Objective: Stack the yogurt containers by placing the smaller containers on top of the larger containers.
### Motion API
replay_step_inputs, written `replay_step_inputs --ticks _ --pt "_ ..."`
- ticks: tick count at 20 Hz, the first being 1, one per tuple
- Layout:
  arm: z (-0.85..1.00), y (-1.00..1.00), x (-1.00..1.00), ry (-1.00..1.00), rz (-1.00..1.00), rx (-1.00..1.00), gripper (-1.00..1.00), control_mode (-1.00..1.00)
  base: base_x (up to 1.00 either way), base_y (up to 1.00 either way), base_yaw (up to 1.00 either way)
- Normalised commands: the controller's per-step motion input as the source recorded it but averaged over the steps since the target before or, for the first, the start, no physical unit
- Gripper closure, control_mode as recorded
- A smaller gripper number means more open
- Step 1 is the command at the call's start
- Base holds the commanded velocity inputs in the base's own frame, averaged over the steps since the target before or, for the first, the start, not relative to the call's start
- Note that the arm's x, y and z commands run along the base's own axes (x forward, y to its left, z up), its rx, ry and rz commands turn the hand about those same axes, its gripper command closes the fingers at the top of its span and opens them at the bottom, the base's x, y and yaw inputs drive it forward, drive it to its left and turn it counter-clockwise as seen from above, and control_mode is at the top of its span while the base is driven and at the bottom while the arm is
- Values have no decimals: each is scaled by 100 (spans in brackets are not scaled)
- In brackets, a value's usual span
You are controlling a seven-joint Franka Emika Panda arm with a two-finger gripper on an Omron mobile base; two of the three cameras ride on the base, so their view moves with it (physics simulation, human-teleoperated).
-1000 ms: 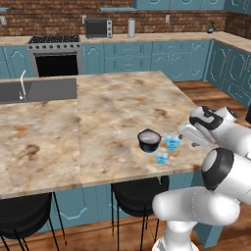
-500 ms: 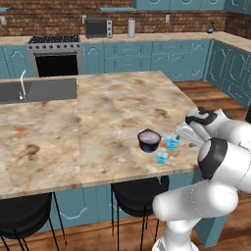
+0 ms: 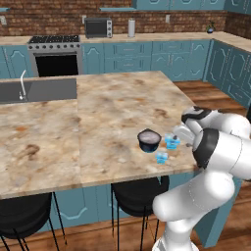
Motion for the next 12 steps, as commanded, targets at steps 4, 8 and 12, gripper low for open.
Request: replay_step_inputs --ticks 4,8,12 --pt "-11 0 25 0 0 2 -100 -100 0 0 0" --pt "-6 0 28 0 0 5 -100 -100 0 0 0" --pt "-8 0 26 0 0 7 -100 -100 0 0 0"
